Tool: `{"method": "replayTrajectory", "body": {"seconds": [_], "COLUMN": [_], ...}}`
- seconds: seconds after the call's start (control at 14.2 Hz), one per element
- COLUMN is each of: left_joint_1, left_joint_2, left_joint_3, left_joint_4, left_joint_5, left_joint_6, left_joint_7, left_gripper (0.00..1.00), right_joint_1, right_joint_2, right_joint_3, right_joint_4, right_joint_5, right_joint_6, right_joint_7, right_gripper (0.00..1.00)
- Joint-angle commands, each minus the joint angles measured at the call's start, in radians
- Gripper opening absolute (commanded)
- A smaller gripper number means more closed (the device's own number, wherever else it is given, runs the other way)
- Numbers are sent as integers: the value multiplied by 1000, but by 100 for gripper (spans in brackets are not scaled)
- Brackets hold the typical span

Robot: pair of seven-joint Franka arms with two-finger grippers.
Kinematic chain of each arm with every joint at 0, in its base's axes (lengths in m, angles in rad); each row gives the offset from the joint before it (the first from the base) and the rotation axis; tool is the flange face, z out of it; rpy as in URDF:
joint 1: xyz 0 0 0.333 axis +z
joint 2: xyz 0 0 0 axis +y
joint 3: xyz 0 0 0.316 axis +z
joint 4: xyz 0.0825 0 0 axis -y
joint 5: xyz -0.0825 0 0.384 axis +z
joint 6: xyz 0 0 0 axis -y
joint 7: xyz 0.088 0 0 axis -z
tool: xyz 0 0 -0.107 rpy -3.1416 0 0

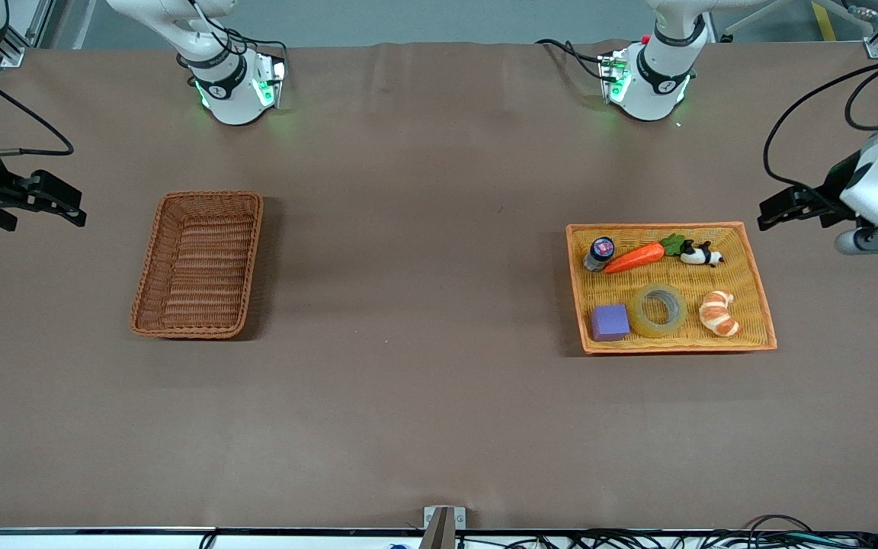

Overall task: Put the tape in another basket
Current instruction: 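Reach the left gripper down over the tape roll in the tray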

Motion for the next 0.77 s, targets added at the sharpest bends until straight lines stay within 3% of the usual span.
{"method": "replayTrajectory", "body": {"seconds": [0.0, 0.21, 0.7], "left_joint_1": [2, -11, -6], "left_joint_2": [67, 165, 293], "left_joint_3": [-2, -8, -8], "left_joint_4": [5, -24, -136], "left_joint_5": [9, 6, 6], "left_joint_6": [6, 128, 385], "left_joint_7": [18, -2, -2], "left_gripper": [100, 100, 100], "right_joint_1": [7, 14, 16], "right_joint_2": [-19, -18, -16], "right_joint_3": [-8, -8, -8], "right_joint_4": [-15, -15, -28], "right_joint_5": [5, 7, 5], "right_joint_6": [-2, -2, 13], "right_joint_7": [-8, -8, -8], "right_gripper": [100, 100, 100]}}
